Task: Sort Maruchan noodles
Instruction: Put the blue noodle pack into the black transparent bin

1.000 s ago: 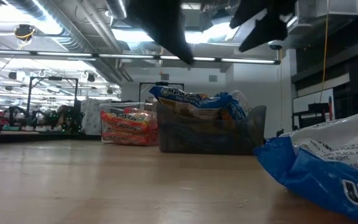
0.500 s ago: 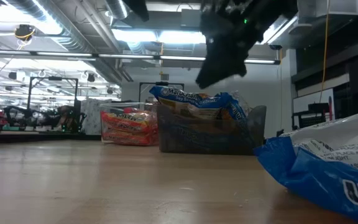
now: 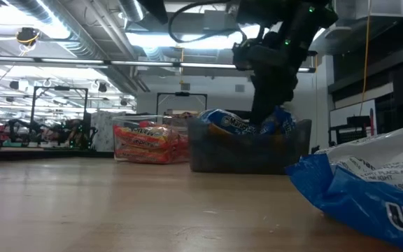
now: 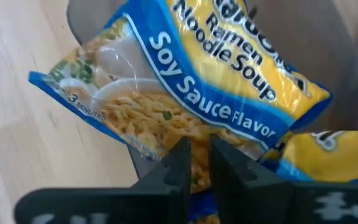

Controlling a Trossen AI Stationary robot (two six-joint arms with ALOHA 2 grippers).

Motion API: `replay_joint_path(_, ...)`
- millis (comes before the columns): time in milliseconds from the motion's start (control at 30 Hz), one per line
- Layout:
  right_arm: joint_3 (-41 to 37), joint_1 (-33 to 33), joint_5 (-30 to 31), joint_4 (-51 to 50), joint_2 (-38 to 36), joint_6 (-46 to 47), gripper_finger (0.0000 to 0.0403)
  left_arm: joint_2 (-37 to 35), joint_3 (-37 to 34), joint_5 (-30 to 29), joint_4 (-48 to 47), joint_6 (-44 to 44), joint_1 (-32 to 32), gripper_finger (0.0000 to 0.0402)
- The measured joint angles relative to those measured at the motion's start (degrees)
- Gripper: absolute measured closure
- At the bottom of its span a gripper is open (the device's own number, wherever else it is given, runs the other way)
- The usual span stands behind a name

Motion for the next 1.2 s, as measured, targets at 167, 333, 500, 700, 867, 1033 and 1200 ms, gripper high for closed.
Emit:
replay_joint_path(167,3.24,0.03,0.27,0.86,0.09,-0.24,0.0361,0.01,0.0,-3.14,0.07,-0.39,-0.02,0.0282)
replay_joint_path(333,7.55,1.27,-1.14,1.17,0.07,-2.18,0.0361,0.01,0.0,-2.75,0.07,-2.09,-0.04,0.0282)
replay_joint_path(500,8.28,2.43,0.31,4.97,1.33,-5.46,0.0361,0.01,-0.02,-2.64,-0.07,-4.7,-0.16,0.0282)
replay_joint_path(700,8.26,1.33,-0.14,6.04,5.93,-8.11,0.0361,0.01,-0.03,-2.6,-0.39,-6.45,-0.75,0.0282)
replay_joint_path(867,8.19,0.05,2.93,6.49,8.15,-9.7,0.0361,0.01,-0.04,-2.56,-0.39,-7.41,-0.81,0.0282)
replay_joint_path(1033,8.19,-2.13,9.48,6.32,8.15,-9.5,0.0361,0.01,-0.06,-2.64,-0.35,-8.46,-0.81,0.0282)
replay_joint_path(1200,8.19,-3.92,7.92,6.37,8.15,-9.16,0.0361,0.01,-0.07,-2.62,-0.35,-11.31,-0.85,0.0282)
